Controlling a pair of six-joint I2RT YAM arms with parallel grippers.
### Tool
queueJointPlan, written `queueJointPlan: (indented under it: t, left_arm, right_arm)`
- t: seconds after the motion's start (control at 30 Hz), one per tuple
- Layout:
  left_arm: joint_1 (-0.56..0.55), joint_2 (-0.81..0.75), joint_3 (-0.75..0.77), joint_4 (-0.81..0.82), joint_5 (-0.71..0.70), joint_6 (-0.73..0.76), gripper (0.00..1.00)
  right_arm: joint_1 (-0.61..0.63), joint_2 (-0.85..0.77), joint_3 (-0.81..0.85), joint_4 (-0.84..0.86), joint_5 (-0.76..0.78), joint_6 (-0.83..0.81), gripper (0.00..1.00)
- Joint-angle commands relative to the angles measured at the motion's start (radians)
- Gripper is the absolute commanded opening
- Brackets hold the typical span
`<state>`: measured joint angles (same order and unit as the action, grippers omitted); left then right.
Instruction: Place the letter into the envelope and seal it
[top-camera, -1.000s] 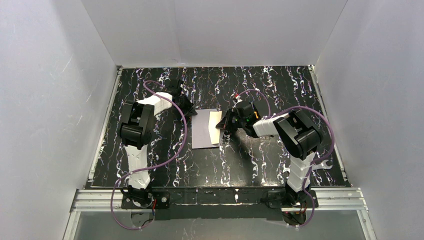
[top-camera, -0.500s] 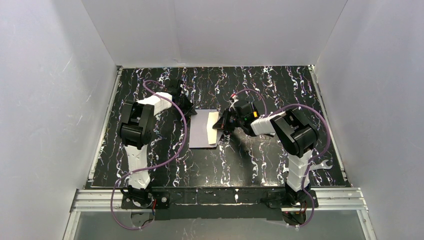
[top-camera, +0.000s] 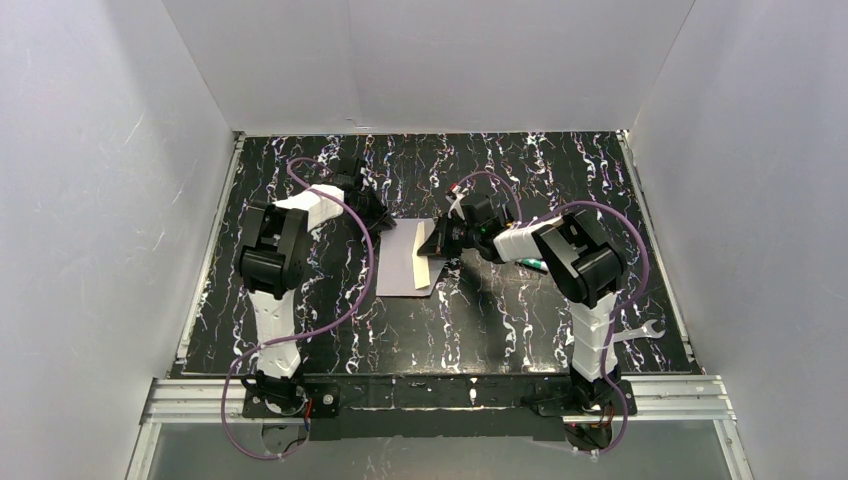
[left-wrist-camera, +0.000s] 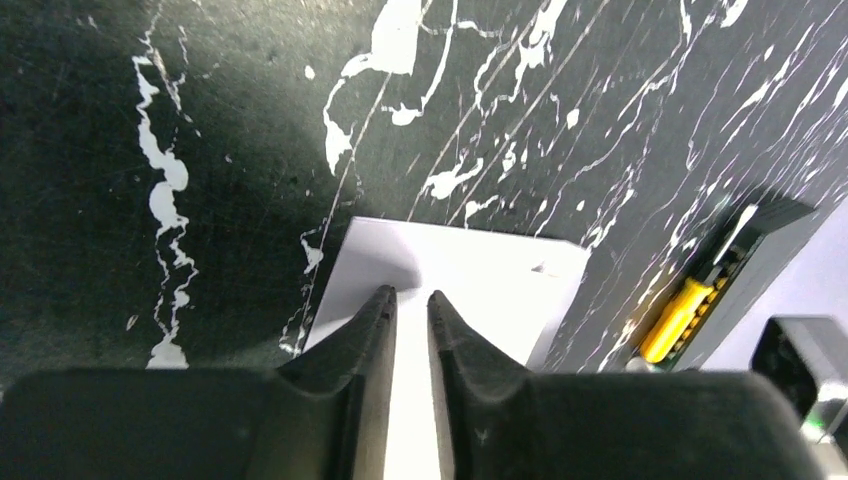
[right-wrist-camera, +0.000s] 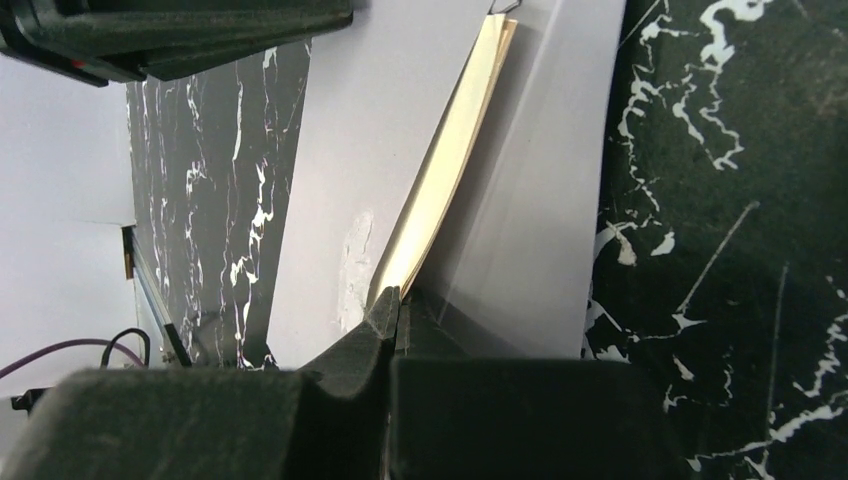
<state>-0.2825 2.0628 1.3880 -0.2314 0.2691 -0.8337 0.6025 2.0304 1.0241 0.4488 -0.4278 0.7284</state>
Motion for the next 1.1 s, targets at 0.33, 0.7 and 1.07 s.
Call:
queueJointPlan:
  t: [0.33, 0.7, 1.07]
  left_arm:
    - [0.001, -0.29, -0.095, -0.336, -0.059, 0.071, 0.62]
    - [0.0, -0.237, -0.273, -0.29, 0.006, 0.045, 0.43]
    - [0.001, -0.186, -0.354, -0.165, 0.133, 0.012, 0.33]
  right_arm:
    - [0.003, 0.047, 0.033, -0.172, 0.078, -0.057, 0.01]
    - [0.003, 0.083, 0.034, -0.093, 0.051, -0.016, 0.01]
    - [0.006, 0.124, -0.046, 0.095, 0.053, 0.168, 0.01]
